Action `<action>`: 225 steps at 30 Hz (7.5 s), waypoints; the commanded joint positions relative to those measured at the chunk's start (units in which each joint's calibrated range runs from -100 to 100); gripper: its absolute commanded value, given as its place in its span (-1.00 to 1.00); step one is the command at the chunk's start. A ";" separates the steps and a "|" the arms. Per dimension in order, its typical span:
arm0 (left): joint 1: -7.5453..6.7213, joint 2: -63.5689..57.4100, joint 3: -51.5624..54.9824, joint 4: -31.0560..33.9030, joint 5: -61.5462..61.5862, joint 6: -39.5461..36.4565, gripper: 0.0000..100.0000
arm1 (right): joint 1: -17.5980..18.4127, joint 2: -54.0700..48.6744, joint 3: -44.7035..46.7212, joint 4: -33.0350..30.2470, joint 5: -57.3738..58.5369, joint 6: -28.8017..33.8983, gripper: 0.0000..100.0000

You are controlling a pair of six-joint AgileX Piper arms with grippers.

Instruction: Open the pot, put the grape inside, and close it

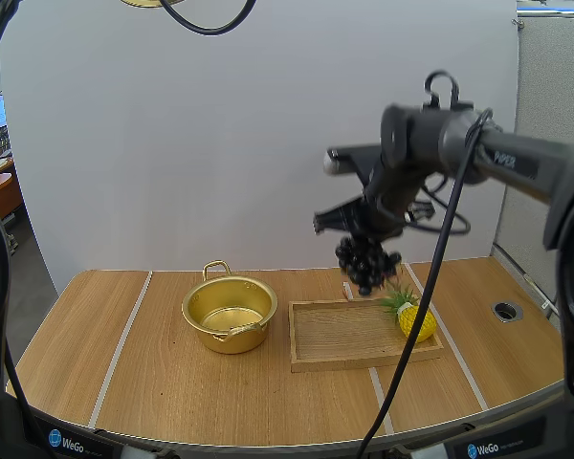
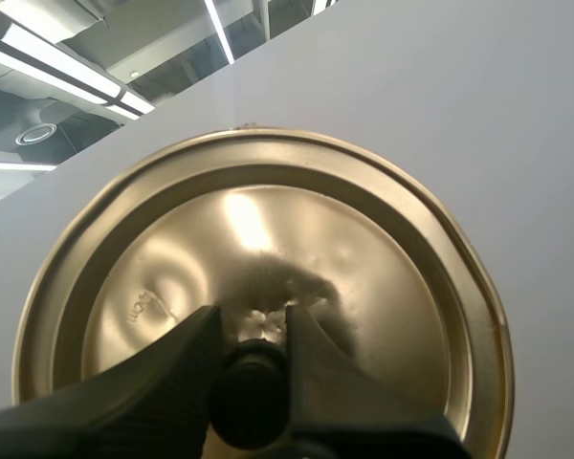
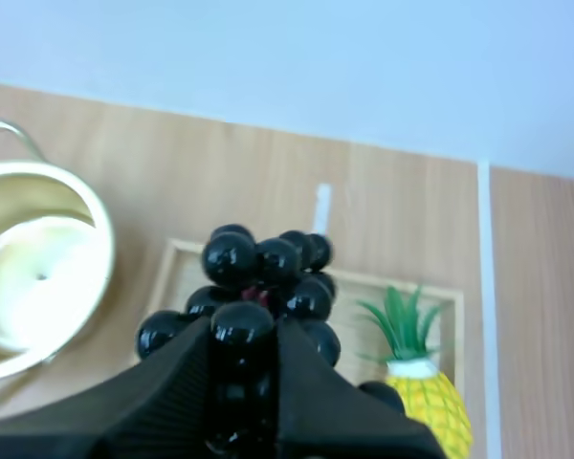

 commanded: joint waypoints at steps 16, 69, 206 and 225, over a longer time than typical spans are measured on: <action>-0.03 -0.45 -0.47 0.88 -2.05 -0.55 -1.00 | 12.88 12.11 -17.33 7.36 7.04 -3.31 -1.00; -0.03 -0.45 -0.47 0.88 -2.05 -0.55 -1.00 | 15.88 44.55 -18.57 5.16 -11.47 -3.31 -1.00; -0.03 18.38 21.86 -10.42 29.88 5.49 -1.00 | 9.38 -41.75 3.15 -5.50 21.26 7.86 -1.00; -0.03 24.28 45.05 -13.79 29.88 12.69 -1.00 | 8.95 -41.75 3.15 -5.50 21.26 7.54 -1.00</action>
